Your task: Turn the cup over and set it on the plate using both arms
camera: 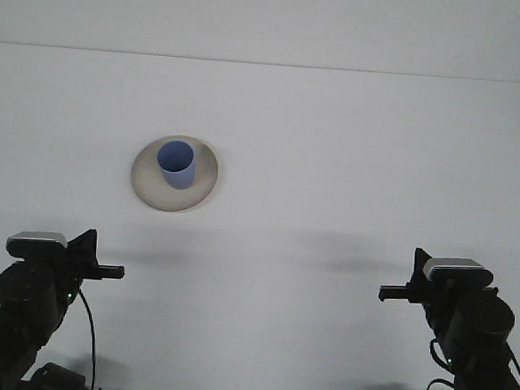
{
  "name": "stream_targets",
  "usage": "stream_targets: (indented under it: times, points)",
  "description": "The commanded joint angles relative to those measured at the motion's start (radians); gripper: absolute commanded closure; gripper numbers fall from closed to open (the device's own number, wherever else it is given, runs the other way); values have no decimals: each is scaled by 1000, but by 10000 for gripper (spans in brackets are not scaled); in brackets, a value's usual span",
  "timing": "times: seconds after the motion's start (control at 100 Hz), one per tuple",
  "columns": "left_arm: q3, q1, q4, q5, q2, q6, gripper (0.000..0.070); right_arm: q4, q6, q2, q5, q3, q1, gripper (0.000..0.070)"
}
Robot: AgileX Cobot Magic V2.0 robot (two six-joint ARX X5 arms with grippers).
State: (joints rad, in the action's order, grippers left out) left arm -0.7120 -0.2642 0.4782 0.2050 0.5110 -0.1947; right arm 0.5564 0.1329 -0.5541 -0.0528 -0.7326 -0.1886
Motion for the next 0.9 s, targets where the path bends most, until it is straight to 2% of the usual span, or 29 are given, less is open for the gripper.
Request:
stream_targets:
  times: [0.0,0.54,0.64,0.76,0.89]
  points:
    - [-9,-2,-11,5,1,-1,688,-10,9,-3,0,-12,-2,700]
    - [-9,-2,-18,4,-16,-1,688,-10,10,-3,0,-12,-2,700]
    - [5,-4,-71,4,-34,-20,688,-10,9,-3,0,-12,-2,700]
    - [72,14,-192,4,-80,57,688,-10,10,-3,0,-12,-2,700]
    - [195,56,-325,0,-161,63,688,-11,10,-3,0,-12,-2,700]
